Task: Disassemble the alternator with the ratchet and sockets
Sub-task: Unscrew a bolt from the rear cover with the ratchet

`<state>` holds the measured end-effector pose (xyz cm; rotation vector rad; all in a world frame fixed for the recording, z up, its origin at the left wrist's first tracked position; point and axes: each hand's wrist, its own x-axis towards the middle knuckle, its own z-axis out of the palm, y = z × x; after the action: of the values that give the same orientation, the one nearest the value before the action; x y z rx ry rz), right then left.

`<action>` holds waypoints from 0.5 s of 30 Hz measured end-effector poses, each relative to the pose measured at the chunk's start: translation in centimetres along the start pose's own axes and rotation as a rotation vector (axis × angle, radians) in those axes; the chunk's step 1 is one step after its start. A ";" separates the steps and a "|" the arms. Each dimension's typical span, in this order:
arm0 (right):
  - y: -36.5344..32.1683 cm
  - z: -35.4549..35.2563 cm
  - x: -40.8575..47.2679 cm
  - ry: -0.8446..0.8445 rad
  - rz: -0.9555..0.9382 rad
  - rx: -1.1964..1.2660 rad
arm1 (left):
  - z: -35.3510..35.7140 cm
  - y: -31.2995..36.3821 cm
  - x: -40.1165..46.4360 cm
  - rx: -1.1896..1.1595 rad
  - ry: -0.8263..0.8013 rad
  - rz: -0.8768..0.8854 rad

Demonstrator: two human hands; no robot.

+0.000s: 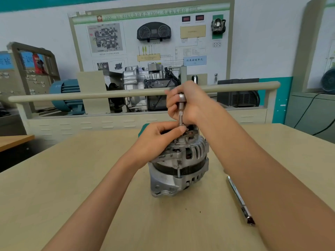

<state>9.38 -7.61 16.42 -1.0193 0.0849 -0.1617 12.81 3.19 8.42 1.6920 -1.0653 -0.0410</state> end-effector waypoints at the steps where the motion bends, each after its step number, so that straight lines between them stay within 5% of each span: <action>1: -0.3 -0.3 -0.1 -0.087 0.059 -0.028 | 0.0 0.0 0.0 0.001 0.006 -0.002; 4: -0.4 -0.2 -0.3 -0.149 0.096 -0.098 | 0.1 0.0 0.1 -0.006 0.041 0.013; 8: 2.1 1.5 0.0 0.337 -0.375 -0.026 | 0.1 -0.2 0.2 0.021 0.056 0.024; 10: 2.9 1.8 0.3 0.434 -0.518 0.030 | 0.0 -0.3 0.1 0.038 0.073 0.014; 12: 2.2 1.7 0.3 0.352 -0.385 -0.023 | 0.1 0.0 0.0 0.017 0.069 0.013; 15: 0.5 1.0 0.2 0.008 -0.027 -0.151 | 0.1 0.2 0.2 -0.001 0.053 0.016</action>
<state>9.74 -6.53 16.50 -1.1710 0.0914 -0.1861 12.71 2.98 8.59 1.6745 -1.0384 0.0137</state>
